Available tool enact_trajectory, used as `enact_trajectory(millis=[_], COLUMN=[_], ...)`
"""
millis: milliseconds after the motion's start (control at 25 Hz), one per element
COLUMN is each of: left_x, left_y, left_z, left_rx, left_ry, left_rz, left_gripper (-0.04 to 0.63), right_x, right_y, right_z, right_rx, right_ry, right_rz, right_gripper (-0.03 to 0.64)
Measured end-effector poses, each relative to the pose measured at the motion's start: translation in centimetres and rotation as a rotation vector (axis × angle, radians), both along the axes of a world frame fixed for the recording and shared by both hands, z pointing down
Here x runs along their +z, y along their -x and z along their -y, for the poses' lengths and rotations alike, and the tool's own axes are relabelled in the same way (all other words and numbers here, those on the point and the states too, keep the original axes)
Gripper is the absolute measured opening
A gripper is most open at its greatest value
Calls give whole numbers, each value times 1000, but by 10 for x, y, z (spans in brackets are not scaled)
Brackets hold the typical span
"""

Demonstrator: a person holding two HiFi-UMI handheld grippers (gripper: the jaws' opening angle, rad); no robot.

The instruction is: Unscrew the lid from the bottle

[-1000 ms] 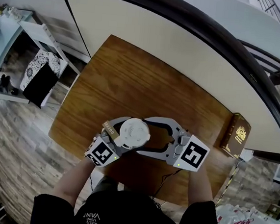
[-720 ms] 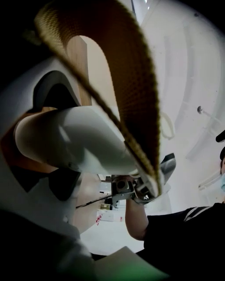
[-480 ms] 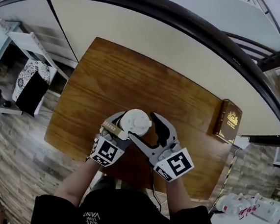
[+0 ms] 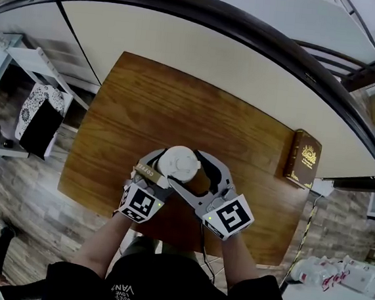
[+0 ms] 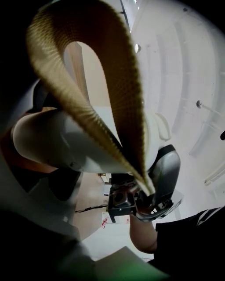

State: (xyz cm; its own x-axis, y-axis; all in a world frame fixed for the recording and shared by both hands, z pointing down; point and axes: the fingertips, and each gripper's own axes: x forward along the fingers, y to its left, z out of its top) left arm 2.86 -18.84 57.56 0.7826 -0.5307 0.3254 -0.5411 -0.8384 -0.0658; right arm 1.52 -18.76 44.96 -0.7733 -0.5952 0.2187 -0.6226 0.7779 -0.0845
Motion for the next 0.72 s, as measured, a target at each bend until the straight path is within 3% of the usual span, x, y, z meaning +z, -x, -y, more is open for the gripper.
enact_trajectory(millis=[240,520,720], left_x=[-2,-4,-6], left_y=[-1,-6,-7], left_z=[-1,-3,-4], left_rx=[65,190,245], left_ry=[-4,-26,-20], left_rz=[-25,-40,-53], left_gripper=[393,393,393], right_x=[-3,-4,2], right_y=[0,-4,-5], right_z=[0,-5,-11], right_rx=[-202,-517,-750], right_ry=[-21,-44,-124], right_rz=[11,7,-118], right_gripper=[325,325,325])
